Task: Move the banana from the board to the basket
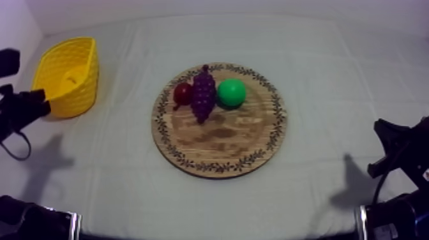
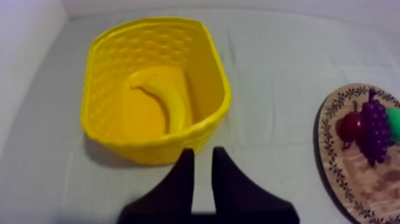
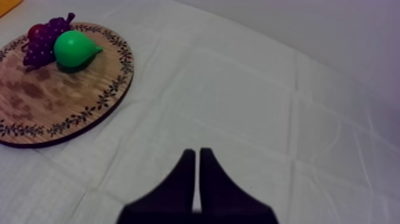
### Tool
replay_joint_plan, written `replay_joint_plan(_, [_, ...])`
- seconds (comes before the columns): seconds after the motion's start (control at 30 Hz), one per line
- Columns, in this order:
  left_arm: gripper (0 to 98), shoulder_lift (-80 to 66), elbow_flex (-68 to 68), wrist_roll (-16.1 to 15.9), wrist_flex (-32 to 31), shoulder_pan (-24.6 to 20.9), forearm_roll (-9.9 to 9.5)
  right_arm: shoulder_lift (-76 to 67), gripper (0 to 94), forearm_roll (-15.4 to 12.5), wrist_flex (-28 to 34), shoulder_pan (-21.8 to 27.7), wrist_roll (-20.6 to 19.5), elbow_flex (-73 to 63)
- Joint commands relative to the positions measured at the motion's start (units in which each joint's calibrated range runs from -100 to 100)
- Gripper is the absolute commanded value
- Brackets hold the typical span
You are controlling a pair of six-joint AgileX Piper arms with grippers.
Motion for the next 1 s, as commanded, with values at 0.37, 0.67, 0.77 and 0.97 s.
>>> replay_joint_plan(0.37, [10.3,-28.8,13.2,-3.6,9.2,-2.3,3.61,0.0,0.5,0.0,0.0,0.0,0.0,0.0])
replay_joint_plan(0.67, [1.6,-37.4,18.0,-5.2,11.7,-0.4,4.66,0.0,0.5,0.0,0.0,0.0,0.0,0.0])
replay_joint_plan(0.77, [0.7,-38.6,18.5,-5.6,12.3,0.7,5.5,0.0,0.5,0.0,0.0,0.0,0.0,0.0])
replay_joint_plan(0.97, [0.2,-39.3,20.4,2.0,7.2,2.6,6.37,0.0,0.5,0.0,0.0,0.0,0.0,0.0])
